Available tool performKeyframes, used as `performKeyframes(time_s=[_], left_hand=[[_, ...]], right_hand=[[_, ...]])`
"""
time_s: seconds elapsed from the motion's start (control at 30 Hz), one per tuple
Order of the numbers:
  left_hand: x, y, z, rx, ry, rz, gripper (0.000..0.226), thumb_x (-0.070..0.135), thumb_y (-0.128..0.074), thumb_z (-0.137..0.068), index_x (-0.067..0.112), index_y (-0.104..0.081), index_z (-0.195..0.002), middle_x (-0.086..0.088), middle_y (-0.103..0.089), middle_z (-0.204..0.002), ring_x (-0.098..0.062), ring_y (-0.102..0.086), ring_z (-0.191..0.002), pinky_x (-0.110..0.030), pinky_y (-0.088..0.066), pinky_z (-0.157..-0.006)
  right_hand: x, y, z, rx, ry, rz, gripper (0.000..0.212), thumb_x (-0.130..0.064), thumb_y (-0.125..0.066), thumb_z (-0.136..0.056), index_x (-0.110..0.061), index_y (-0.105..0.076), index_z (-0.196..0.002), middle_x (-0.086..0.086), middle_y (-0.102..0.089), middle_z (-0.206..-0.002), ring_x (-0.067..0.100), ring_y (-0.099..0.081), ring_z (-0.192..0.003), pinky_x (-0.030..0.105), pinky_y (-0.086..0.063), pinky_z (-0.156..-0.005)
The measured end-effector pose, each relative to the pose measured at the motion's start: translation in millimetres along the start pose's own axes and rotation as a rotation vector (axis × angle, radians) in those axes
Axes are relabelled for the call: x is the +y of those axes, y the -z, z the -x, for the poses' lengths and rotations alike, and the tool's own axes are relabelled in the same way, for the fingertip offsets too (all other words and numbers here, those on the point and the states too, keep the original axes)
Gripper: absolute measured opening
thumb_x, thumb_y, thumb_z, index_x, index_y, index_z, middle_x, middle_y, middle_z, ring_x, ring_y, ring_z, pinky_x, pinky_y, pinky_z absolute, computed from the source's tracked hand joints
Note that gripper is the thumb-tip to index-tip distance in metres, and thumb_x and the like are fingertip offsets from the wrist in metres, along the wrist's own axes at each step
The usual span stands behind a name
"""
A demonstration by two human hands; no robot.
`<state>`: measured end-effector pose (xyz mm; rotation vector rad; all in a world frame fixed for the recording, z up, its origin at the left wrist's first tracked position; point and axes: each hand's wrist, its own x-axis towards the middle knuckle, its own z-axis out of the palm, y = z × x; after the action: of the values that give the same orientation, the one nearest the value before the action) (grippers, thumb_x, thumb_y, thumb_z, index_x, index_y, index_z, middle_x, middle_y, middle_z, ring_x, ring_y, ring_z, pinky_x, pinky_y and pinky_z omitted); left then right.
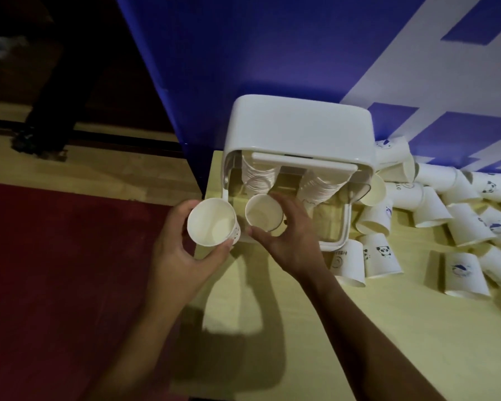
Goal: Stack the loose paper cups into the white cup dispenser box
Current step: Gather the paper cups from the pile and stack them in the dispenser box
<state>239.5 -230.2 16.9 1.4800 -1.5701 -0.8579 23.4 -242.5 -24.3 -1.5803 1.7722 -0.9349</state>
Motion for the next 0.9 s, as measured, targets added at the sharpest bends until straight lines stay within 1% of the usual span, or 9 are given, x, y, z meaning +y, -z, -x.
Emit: performKeyframes(time_s=[0.13, 0.23, 0.33, 0.43, 0.57, 0.67, 0.73, 0.8, 0.9], left_hand=[[-7.7, 3.4, -5.5, -0.010, 0.000, 0.042, 0.070, 0.048, -0.083, -0.074, 0.022, -0.056, -0.133, 0.011, -0.062, -0.129, -0.018, -0.062, -0.120, -0.043, -0.056, -0.091], [-11.1, 3.3, -9.6, -0.024, 0.023, 0.067, 0.071, 0.046, -0.085, -0.074, 0.025, -0.055, -0.135, 0.009, -0.063, -0.131, -0.022, -0.062, -0.123, -0.051, -0.056, -0.093], [-7.5, 1.7, -14.0, -0.029, 0.014, 0.085, 0.070, 0.047, -0.086, -0.074, 0.028, -0.054, -0.134, 0.011, -0.063, -0.132, -0.022, -0.063, -0.123, -0.047, -0.057, -0.094], [4.4, -2.1, -18.2, -0.019, 0.007, 0.129, 0.070, 0.047, -0.086, -0.073, 0.031, -0.053, -0.133, 0.014, -0.064, -0.130, -0.018, -0.064, -0.122, -0.033, -0.056, -0.092], [11.3, -12.4, -26.4, -0.057, -0.002, 0.120, 0.071, 0.028, -0.093, -0.076, 0.024, -0.055, -0.135, 0.009, -0.064, -0.132, -0.019, -0.063, -0.123, -0.041, -0.057, -0.095], [16.2, -28.4, -34.5, -0.097, 0.016, 0.070, 0.077, 0.029, -0.094, -0.073, 0.026, -0.055, -0.139, 0.010, -0.063, -0.134, -0.012, -0.062, -0.122, -0.040, -0.056, -0.097], [18.5, -40.9, -36.9, -0.116, -0.001, 0.033, 0.076, 0.033, -0.095, -0.072, 0.026, -0.056, -0.137, 0.012, -0.064, -0.131, -0.009, -0.063, -0.118, -0.033, -0.055, -0.096], [16.1, -51.5, -37.0, -0.137, -0.019, 0.005, 0.077, 0.030, -0.096, -0.071, 0.025, -0.057, -0.137, 0.012, -0.065, -0.129, -0.011, -0.064, -0.116, -0.028, -0.054, -0.093], [4.5, -61.7, -38.2, -0.185, -0.017, -0.054, 0.076, 0.035, -0.092, -0.074, 0.027, -0.055, -0.140, 0.010, -0.065, -0.132, -0.014, -0.064, -0.118, -0.036, -0.057, -0.089]], right_hand=[[3.9, -21.2, -2.9, -0.013, -0.070, 0.021, 0.079, -0.048, -0.090, -0.070, -0.022, -0.059, -0.138, -0.006, -0.061, -0.130, 0.012, -0.056, -0.117, 0.033, -0.050, -0.096], [4.2, -28.1, -6.1, -0.011, -0.100, 0.022, 0.081, -0.044, -0.093, -0.069, -0.026, -0.057, -0.139, -0.013, -0.059, -0.129, 0.007, -0.055, -0.117, 0.027, -0.046, -0.096], [2.8, -26.4, -9.4, -0.039, -0.125, 0.005, 0.087, -0.044, -0.094, -0.065, -0.027, -0.056, -0.142, -0.014, -0.059, -0.131, 0.006, -0.054, -0.118, 0.030, -0.047, -0.099], [2.2, -17.1, -3.9, -0.073, -0.101, 0.010, 0.096, -0.049, -0.094, -0.065, -0.023, -0.051, -0.147, -0.008, -0.058, -0.137, 0.012, -0.055, -0.124, 0.031, -0.047, -0.102], [-2.1, 6.9, 9.3, 0.051, -0.149, -0.067, 0.062, -0.033, -0.083, -0.085, -0.025, -0.057, -0.141, -0.014, -0.058, -0.135, 0.005, -0.059, -0.120, 0.035, -0.051, -0.104], [-19.2, 22.7, 10.3, 0.117, -0.216, -0.307, 0.034, -0.032, -0.071, -0.097, -0.035, -0.063, -0.131, -0.016, -0.067, -0.129, -0.002, -0.063, -0.117, 0.026, -0.052, -0.100], [-28.0, 27.3, 7.5, 0.089, -0.228, -0.440, 0.033, -0.034, -0.069, -0.098, -0.035, -0.063, -0.131, -0.016, -0.069, -0.127, -0.004, -0.063, -0.118, 0.017, -0.049, -0.098], [-31.9, 27.3, 5.2, 0.041, -0.194, -0.450, 0.038, -0.037, -0.068, -0.098, -0.032, -0.063, -0.136, -0.016, -0.069, -0.130, 0.000, -0.062, -0.123, 0.023, -0.049, -0.102], [-26.1, 20.5, 2.9, -0.010, -0.150, -0.354, 0.044, -0.037, -0.067, -0.099, -0.030, -0.061, -0.142, -0.020, -0.067, -0.134, 0.000, -0.059, -0.128, 0.029, -0.047, -0.107]])
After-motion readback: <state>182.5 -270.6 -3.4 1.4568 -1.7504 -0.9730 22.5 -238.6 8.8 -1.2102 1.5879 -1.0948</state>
